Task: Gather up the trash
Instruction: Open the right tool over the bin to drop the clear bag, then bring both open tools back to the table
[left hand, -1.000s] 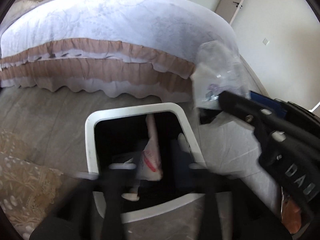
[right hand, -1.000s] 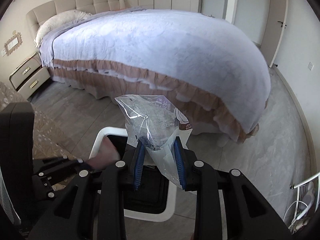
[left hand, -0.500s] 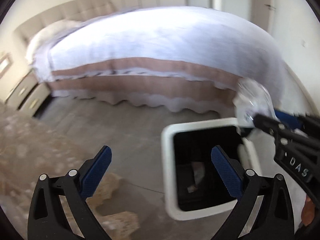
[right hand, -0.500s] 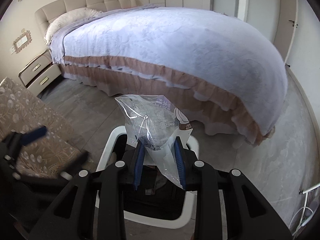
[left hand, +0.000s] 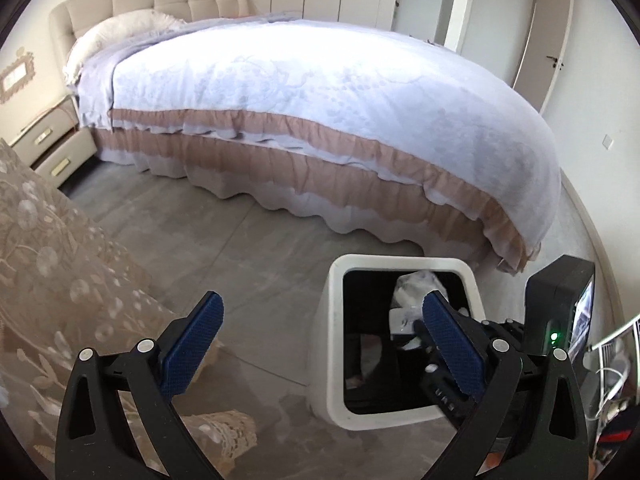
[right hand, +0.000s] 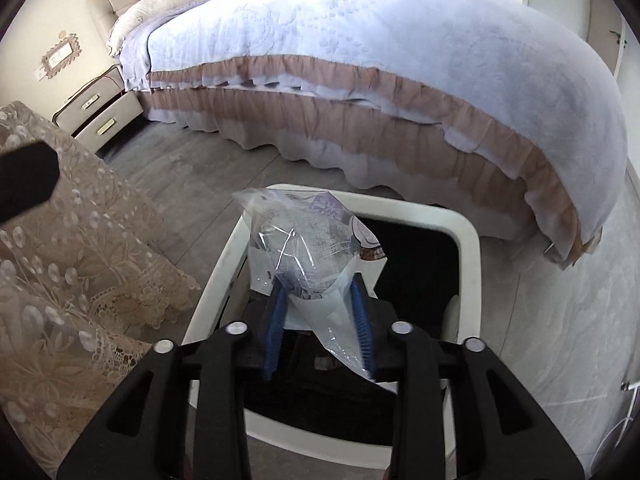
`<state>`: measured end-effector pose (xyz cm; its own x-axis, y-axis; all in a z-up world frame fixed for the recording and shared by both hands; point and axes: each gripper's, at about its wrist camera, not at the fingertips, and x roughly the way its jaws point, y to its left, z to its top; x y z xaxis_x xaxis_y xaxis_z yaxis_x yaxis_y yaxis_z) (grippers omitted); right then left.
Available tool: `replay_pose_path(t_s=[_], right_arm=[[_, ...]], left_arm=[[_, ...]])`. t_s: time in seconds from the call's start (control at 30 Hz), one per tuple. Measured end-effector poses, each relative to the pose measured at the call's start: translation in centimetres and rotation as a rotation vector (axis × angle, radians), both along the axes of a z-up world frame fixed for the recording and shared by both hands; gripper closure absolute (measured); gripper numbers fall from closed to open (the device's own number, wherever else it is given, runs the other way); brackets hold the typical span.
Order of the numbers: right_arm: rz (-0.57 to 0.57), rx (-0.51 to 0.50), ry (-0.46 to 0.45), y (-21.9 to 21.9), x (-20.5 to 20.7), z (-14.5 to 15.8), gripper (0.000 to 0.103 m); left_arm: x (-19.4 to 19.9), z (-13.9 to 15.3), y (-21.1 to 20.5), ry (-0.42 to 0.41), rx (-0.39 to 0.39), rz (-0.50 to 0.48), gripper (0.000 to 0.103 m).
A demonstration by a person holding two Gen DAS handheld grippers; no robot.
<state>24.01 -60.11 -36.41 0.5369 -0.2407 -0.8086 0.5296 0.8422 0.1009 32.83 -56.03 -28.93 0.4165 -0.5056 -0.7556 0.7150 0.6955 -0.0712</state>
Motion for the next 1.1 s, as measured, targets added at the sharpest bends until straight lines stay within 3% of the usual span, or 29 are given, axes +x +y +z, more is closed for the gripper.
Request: replay_pose_path(t_s=[0.07,0.33,0.67,0.87,1.1], right_arm=[[-0.003,-0.018,-0.019,0.1,-0.4,0.5,0.005],[-0.039,-0.079,-0.082,-0.6,-2.2,4.3,0.005],[-0.014,-0.225,-0.257,2.6,-6.2,13.9,0.005],[0.049,-0.282,-0.407,6.1,-8.0,20.1,0.005],[0.178,-0.314,-0.527,11.2,-8.1,24.4,0.005]], left_arm=[[0.0,0.1,-0.1,-0.001,-0.002,0.003,0.005],[-0.6,2.0,0.2,-0.013,-0.027,0.017,0.005],[-4.2,9.9,2.9,-0.128,-0.129,0.017,0.005],[-6.5,15.2,8.0,-0.218,-0.160,0.082,0.005],[-8.2,19.3,17.2,-0.325,-0.160,0.231,0.005]])
